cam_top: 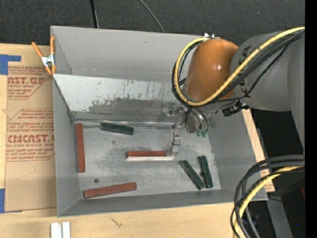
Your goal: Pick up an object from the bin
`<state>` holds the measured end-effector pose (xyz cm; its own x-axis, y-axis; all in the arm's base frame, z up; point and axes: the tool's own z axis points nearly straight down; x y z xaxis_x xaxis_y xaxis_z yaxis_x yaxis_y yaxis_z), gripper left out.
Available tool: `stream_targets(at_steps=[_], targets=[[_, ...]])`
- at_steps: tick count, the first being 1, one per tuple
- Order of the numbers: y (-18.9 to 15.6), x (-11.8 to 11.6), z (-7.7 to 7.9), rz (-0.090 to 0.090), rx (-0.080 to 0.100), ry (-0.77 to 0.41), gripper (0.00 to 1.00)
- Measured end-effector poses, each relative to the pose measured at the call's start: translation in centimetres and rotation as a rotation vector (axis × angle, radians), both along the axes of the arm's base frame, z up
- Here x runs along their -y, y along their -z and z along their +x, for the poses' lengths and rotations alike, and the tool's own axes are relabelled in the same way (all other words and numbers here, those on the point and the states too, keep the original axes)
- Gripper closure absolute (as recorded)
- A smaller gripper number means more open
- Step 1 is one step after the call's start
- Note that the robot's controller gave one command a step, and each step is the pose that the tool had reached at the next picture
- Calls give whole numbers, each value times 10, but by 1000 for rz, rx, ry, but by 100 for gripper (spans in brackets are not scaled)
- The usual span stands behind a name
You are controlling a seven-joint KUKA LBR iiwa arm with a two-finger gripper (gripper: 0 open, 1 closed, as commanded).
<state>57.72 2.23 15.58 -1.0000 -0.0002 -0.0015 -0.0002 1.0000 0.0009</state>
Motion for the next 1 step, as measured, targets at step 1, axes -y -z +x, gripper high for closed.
stream_targets(at_steps=[1], targets=[[49, -3, -8, 1, 7, 3, 0]])
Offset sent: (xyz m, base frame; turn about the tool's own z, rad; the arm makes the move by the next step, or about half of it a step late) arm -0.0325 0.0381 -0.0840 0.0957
